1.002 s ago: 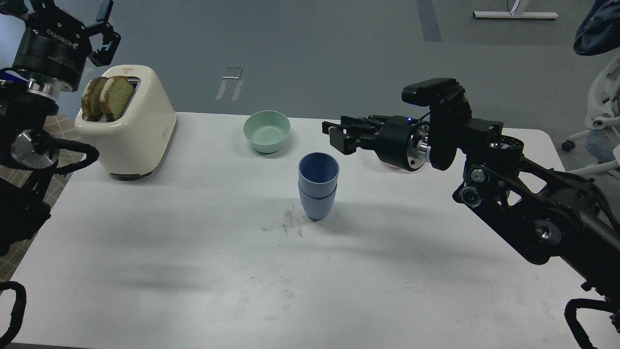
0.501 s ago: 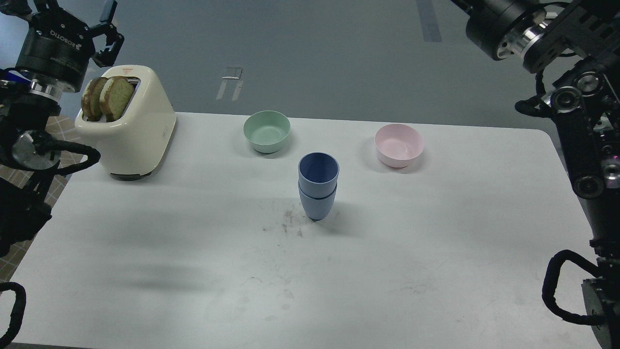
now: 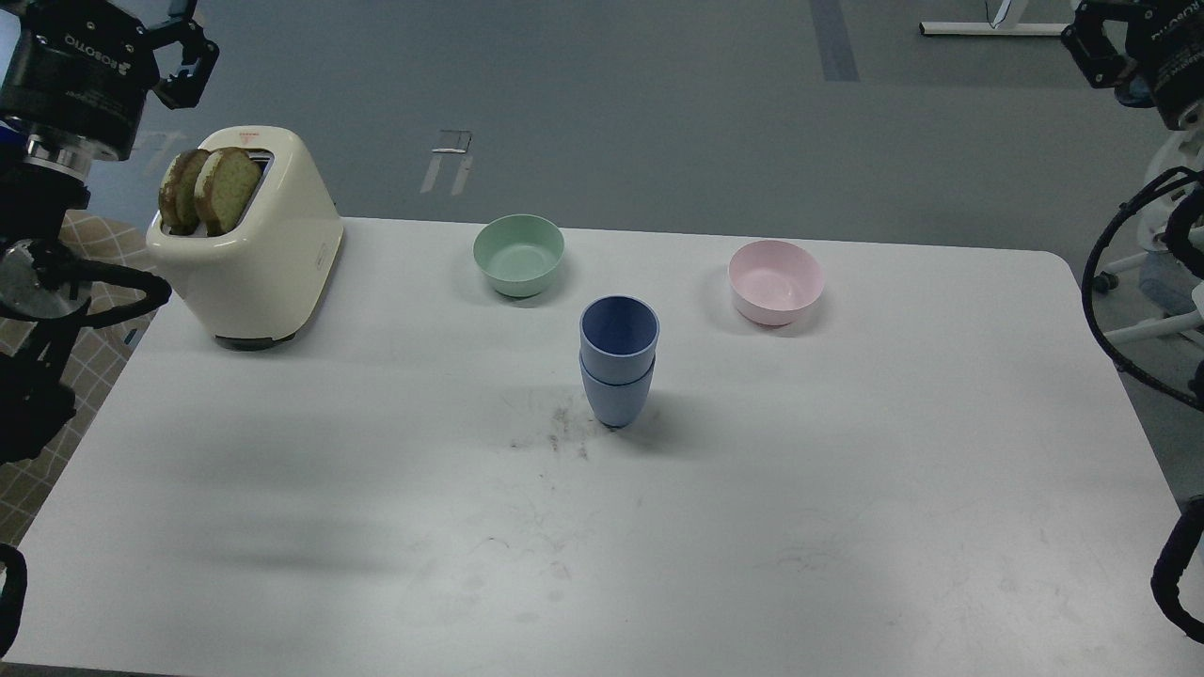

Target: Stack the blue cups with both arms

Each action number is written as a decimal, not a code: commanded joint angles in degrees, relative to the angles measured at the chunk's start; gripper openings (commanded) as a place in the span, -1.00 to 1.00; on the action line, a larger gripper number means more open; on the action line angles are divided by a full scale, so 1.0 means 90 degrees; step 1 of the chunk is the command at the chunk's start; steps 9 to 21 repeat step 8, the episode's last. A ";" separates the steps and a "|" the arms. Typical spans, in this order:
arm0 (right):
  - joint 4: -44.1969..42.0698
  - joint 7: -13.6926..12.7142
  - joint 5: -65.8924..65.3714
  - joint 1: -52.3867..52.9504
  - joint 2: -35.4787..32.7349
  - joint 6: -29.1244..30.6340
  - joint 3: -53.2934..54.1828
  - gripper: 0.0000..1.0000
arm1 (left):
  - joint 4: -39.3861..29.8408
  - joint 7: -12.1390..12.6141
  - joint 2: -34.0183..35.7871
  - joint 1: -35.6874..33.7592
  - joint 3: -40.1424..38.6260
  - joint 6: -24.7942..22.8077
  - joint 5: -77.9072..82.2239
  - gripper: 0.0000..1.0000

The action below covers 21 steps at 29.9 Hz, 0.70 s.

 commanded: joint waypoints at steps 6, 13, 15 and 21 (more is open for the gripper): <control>-0.0030 0.0007 0.0474 -0.0309 0.0014 0.0037 0.0175 1.00 | -0.0010 0.0010 -0.0040 0.0143 -0.0076 -0.0037 -0.0371 0.95; -0.0030 0.0007 0.0483 -0.0309 0.0034 0.0037 0.0205 1.00 | -0.0010 0.0010 -0.0070 0.0143 -0.0046 -0.0037 -0.0371 0.95; -0.0030 0.0007 0.0483 -0.0309 0.0034 0.0037 0.0205 1.00 | -0.0010 0.0010 -0.0070 0.0143 -0.0046 -0.0037 -0.0371 0.95; -0.0030 0.0007 0.0483 -0.0309 0.0034 0.0037 0.0205 1.00 | -0.0010 0.0010 -0.0070 0.0143 -0.0046 -0.0037 -0.0371 0.95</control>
